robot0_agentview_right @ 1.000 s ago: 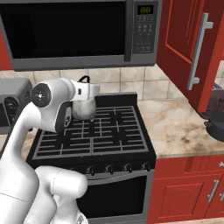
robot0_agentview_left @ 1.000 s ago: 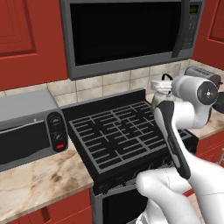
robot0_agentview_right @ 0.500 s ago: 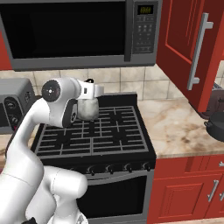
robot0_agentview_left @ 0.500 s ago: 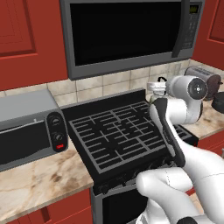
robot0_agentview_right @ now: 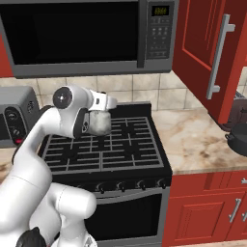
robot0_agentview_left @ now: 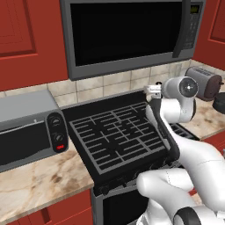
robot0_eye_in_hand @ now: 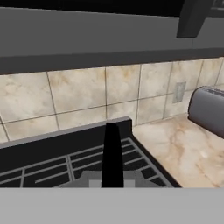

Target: Pick the kettle from the cabinet and place it on a stove burner. Then pick the pot from the counter and place it on another stove burner. Finally, turn both burners on.

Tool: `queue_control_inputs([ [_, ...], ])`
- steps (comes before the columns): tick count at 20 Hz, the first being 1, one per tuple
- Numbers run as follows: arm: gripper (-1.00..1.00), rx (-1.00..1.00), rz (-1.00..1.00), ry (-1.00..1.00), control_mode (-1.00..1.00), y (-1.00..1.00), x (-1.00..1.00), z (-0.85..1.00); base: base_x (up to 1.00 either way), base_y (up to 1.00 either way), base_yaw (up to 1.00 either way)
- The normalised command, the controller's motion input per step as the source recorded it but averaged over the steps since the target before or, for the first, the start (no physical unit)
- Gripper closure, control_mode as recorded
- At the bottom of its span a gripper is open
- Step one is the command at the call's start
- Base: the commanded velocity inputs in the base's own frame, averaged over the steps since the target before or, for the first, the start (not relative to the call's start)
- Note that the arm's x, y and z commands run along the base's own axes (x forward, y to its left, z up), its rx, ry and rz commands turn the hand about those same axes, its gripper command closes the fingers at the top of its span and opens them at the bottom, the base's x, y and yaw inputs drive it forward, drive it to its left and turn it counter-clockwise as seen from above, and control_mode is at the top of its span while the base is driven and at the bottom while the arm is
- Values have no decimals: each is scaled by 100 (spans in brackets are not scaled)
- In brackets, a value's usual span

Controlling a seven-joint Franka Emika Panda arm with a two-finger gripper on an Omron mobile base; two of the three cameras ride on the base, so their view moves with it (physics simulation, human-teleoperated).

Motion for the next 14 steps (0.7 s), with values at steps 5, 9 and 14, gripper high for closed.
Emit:
queue_control_inputs([
  [5, 100, 0, -6, 0, -100, 0, 38, -24, 0, 0, 0],
  [9, 100, 0, -5, 0, -100, 0, 38, -25, 0, 0, 0],
  [14, 100, 0, -5, 0, -100, 0, 39, -22, 0, 0, 0],
])
